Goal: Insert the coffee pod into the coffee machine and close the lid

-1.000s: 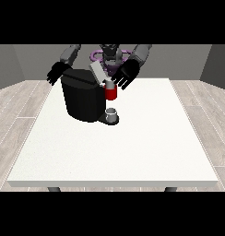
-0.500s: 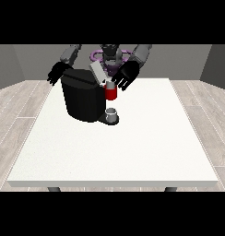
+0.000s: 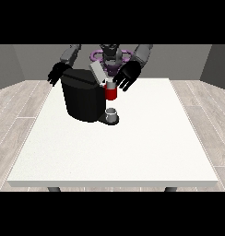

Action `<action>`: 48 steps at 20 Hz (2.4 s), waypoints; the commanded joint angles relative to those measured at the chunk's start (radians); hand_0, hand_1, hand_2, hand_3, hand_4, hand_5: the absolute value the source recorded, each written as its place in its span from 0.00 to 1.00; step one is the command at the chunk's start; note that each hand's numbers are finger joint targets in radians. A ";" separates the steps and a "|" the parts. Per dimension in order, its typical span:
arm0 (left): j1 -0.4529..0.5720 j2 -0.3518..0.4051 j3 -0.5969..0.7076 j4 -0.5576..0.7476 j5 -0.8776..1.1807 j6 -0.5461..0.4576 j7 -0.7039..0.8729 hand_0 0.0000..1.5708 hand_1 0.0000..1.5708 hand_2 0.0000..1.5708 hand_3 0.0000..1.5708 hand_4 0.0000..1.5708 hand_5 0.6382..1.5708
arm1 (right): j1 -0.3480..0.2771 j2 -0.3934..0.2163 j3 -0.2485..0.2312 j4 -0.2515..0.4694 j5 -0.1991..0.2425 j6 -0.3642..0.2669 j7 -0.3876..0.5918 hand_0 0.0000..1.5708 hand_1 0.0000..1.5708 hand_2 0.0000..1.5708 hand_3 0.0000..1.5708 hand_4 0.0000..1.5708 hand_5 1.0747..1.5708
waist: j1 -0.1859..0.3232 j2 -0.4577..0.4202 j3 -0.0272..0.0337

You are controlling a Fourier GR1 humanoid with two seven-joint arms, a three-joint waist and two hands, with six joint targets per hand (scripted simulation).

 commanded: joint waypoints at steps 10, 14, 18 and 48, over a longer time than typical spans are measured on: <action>-0.001 -0.001 -0.067 -0.001 -0.075 -0.039 -0.024 0.00 0.00 0.00 0.00 0.00 1.00 | -0.024 -0.004 -0.007 0.021 0.017 -0.028 0.010 0.00 0.00 0.00 0.00 0.23 1.00 | 0.013 -0.002 -0.0021; -0.008 0.007 -0.045 -0.003 -0.057 -0.074 -0.017 0.00 0.00 0.00 0.00 0.00 1.00 | -0.019 -0.009 -0.041 0.063 -0.016 -0.010 -0.023 0.00 0.00 0.00 0.00 0.25 1.00 | 0.031 -0.014 -0.0020; 0.034 -0.049 -0.076 -0.024 -0.070 -0.091 -0.007 0.00 0.00 0.00 0.00 0.00 1.00 | -0.004 -0.020 -0.051 0.086 -0.004 -0.027 -0.016 0.00 0.00 0.00 0.00 0.26 1.00 | 0.072 -0.092 -0.0020; 0.550 -0.341 0.273 -0.078 0.433 -0.146 -0.085 0.00 0.00 0.00 0.00 0.00 1.00 | 0.176 -0.138 -0.013 -0.088 -0.033 0.127 0.114 0.00 0.00 0.00 0.00 0.03 1.00 | 0.331 -0.557 -0.0028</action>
